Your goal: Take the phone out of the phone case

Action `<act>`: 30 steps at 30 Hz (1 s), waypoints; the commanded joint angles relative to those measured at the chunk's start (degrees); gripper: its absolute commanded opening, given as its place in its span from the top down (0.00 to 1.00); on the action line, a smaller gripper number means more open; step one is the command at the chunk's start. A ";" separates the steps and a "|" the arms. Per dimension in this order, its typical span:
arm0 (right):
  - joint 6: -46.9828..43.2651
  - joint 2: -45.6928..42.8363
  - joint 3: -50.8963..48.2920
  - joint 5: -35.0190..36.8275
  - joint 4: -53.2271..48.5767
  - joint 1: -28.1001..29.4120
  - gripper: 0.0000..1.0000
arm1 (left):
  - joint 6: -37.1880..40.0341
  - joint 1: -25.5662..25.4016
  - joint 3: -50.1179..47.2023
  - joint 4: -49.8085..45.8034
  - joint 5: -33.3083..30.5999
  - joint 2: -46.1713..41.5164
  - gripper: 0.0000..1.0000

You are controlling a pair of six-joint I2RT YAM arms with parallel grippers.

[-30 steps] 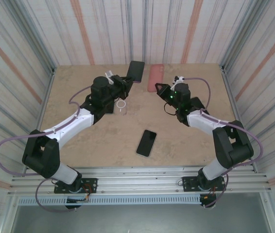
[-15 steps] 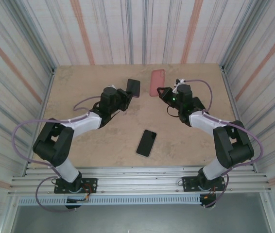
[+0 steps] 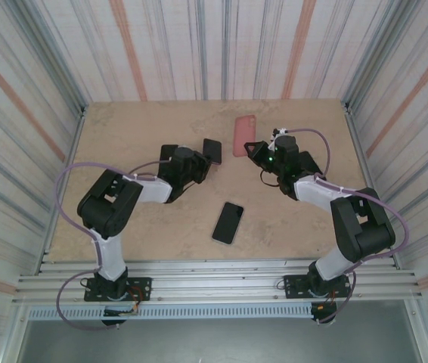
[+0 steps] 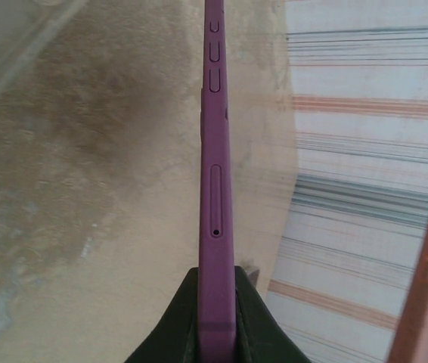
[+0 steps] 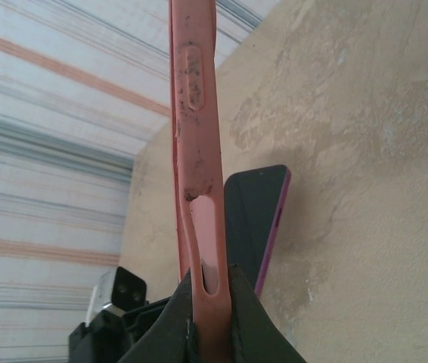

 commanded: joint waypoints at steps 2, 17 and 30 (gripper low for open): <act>1.24 1.10 -0.43 -0.75 -0.69 -0.24 0.93 | -0.76 -0.29 1.15 6.27 -0.36 2.32 0.88; 1.59 3.94 0.28 -1.62 -0.70 0.07 0.93 | -4.10 -0.49 3.71 3.82 4.16 6.81 0.74; 0.75 4.55 -0.16 -2.18 -3.31 0.58 0.93 | -3.53 -0.06 5.32 -11.94 7.49 2.31 0.46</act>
